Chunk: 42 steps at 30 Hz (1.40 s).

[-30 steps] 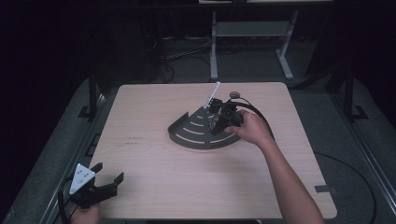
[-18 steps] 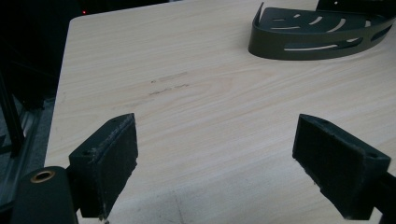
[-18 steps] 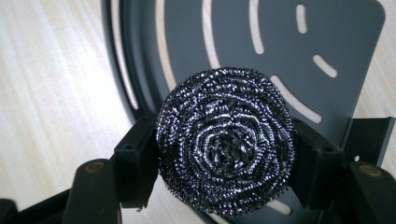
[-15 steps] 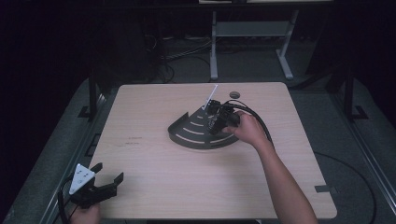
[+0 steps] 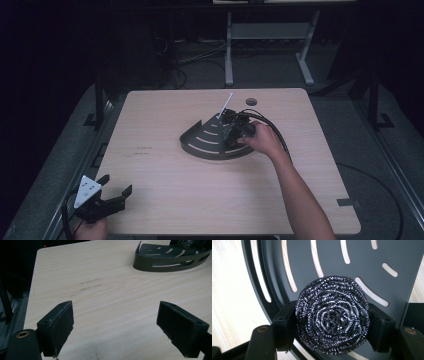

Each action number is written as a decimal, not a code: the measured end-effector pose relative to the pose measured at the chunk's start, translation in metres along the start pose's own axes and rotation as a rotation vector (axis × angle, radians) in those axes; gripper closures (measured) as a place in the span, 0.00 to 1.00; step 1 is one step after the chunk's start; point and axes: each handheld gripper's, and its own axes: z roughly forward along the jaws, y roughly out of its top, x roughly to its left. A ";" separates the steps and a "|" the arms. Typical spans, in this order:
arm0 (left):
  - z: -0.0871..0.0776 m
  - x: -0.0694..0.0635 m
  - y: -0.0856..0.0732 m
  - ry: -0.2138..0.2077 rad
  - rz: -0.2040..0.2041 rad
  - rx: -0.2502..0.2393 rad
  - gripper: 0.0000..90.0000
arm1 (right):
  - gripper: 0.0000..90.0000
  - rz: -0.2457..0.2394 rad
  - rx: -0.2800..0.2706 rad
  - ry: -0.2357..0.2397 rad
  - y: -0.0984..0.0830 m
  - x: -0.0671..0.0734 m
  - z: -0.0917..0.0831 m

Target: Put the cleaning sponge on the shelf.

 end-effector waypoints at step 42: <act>0.000 0.001 -0.001 0.001 -0.001 0.005 0.15 | 0.36 0.089 0.000 0.029 -0.002 -0.018 0.027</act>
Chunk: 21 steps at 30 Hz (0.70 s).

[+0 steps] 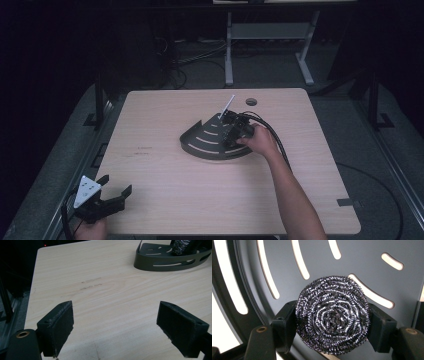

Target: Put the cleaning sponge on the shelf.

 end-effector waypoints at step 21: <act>0.001 0.000 0.000 -0.001 -0.002 0.002 0.15 | 0.33 -0.004 0.000 0.012 0.000 0.000 0.004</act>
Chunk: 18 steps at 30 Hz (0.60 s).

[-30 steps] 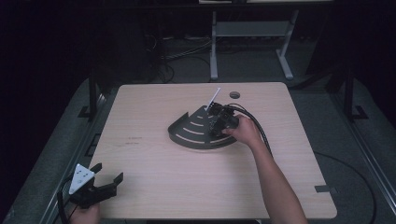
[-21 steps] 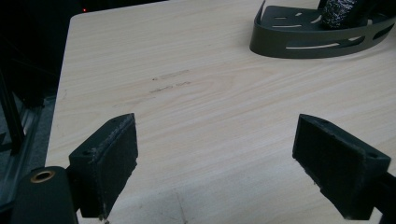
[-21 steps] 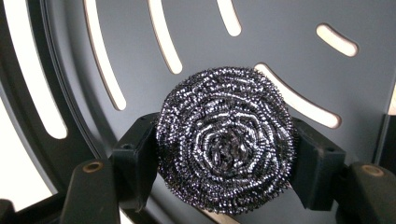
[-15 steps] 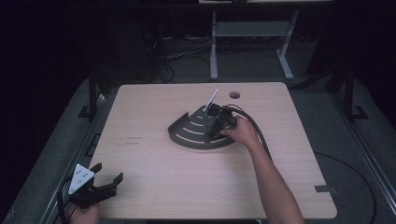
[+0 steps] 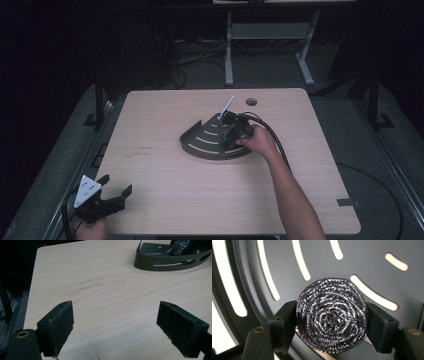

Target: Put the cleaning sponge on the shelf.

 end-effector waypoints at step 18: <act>0.004 -0.001 0.001 -0.007 0.001 0.007 0.15 | 0.25 0.005 -0.040 -0.004 0.000 0.002 -0.012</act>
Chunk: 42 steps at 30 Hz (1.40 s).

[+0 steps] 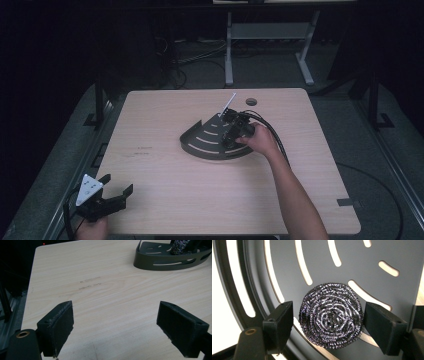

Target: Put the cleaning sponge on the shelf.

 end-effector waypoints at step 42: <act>0.001 -0.004 0.000 -0.004 0.008 0.006 0.15 | 0.22 -0.013 -0.090 -0.006 -0.032 0.009 -0.051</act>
